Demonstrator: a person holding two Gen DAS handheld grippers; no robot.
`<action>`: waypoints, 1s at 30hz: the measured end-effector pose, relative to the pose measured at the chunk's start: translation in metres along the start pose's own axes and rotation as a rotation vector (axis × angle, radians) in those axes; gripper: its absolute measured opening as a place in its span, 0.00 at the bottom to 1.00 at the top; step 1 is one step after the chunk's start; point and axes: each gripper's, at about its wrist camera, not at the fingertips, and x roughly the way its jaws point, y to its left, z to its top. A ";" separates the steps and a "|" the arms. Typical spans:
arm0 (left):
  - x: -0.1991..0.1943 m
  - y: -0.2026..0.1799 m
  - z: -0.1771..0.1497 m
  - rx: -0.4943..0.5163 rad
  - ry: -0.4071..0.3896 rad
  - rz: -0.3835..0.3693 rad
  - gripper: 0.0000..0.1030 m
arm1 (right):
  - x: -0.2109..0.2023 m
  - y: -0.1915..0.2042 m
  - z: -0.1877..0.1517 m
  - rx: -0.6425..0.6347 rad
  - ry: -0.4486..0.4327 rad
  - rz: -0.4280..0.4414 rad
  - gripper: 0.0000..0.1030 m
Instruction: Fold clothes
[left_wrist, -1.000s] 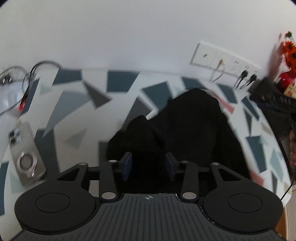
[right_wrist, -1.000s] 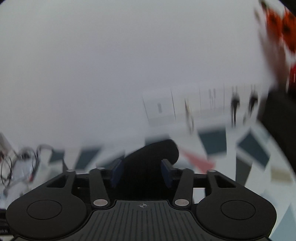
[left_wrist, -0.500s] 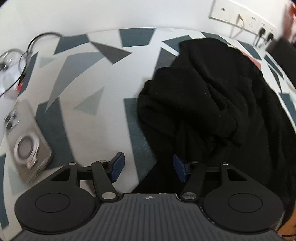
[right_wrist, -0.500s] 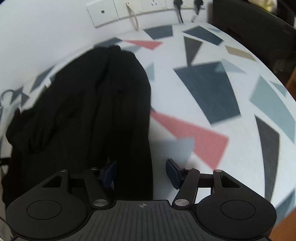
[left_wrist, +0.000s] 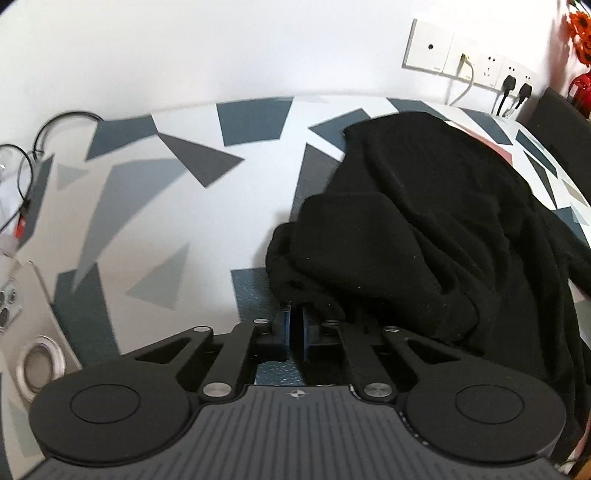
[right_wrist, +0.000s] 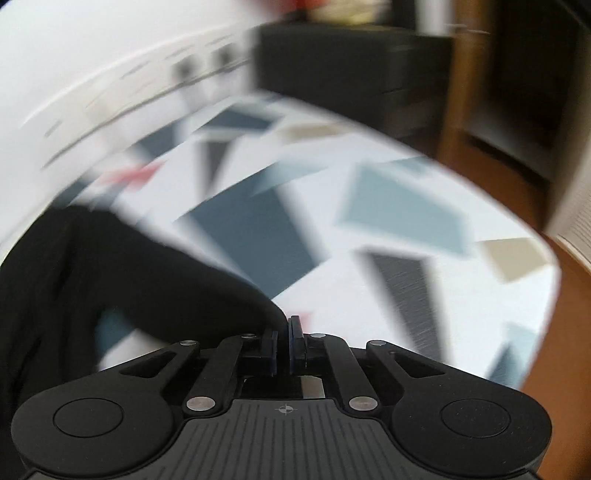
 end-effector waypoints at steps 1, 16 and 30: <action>-0.003 0.004 -0.001 -0.007 -0.003 0.004 0.05 | -0.003 0.000 0.001 0.002 0.004 0.010 0.07; -0.011 0.000 -0.010 0.000 0.028 -0.067 0.57 | -0.031 0.045 -0.033 -0.131 0.146 0.234 0.36; -0.012 0.029 0.005 -0.336 -0.090 0.034 0.07 | -0.037 0.073 -0.053 -0.245 0.148 0.306 0.06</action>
